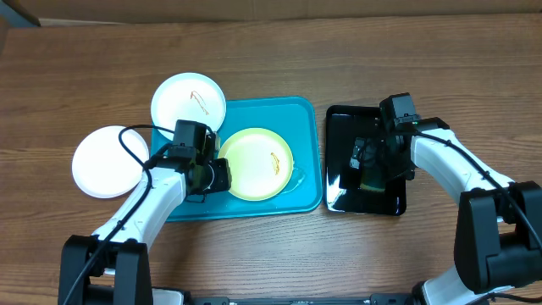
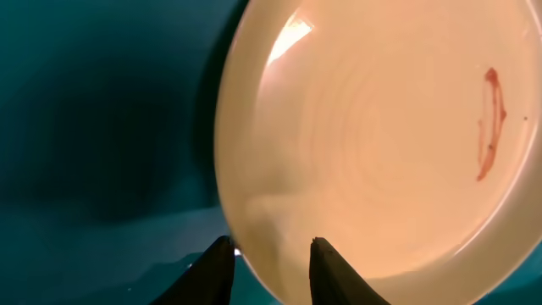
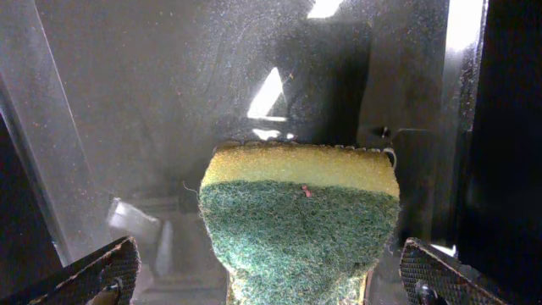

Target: Clean dirty plates on tray and stack at the side

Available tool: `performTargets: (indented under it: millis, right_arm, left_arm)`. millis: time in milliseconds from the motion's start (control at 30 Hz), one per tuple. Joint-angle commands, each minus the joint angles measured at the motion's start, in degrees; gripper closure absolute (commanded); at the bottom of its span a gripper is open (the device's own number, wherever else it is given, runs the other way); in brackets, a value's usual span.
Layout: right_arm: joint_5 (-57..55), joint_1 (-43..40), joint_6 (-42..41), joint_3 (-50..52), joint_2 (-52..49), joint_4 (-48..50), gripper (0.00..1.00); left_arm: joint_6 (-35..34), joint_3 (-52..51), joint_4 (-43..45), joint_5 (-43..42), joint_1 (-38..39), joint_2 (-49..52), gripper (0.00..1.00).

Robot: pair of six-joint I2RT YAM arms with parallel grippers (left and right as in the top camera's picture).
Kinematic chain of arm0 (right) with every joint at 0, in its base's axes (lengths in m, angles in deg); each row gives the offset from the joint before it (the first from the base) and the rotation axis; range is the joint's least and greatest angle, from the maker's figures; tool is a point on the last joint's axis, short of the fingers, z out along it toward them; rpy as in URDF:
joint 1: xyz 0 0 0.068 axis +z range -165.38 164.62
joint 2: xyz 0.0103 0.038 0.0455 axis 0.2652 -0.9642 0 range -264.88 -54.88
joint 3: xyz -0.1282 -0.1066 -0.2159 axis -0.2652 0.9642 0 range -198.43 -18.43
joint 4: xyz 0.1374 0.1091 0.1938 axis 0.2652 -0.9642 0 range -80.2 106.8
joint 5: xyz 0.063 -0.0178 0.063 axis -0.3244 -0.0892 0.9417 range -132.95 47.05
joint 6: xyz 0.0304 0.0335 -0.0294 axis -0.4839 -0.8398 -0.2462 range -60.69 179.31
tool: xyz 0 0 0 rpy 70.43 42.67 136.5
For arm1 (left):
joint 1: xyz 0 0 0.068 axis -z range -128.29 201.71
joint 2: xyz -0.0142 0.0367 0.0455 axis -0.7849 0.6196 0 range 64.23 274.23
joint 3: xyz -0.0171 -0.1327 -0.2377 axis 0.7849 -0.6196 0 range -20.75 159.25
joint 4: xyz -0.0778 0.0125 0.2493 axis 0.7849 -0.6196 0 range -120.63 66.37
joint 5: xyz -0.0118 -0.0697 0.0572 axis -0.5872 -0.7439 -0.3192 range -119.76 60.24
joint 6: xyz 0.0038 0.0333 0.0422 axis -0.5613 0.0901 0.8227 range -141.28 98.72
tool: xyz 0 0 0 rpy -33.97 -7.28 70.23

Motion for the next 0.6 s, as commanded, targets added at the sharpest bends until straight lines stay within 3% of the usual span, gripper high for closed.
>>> performTargets:
  millis: [0,167,567]
  right_arm:
    - [0.2,-0.1,-0.2,0.2,-0.3,0.2,0.00]
    - [0.2,-0.1,-0.2,0.2,-0.3,0.2,0.00]
    - [0.2,-0.1,-0.2,0.2,-0.3,0.2,0.00]
  left_arm:
    - [-1.8,-0.4,-0.1,5.4,0.6,0.6,0.73]
    - [-3.3,-0.4,0.2,9.4,0.6,0.6,0.74]
    - [-8.9,-0.4,4.7,9.3,0.7,0.6,0.72]
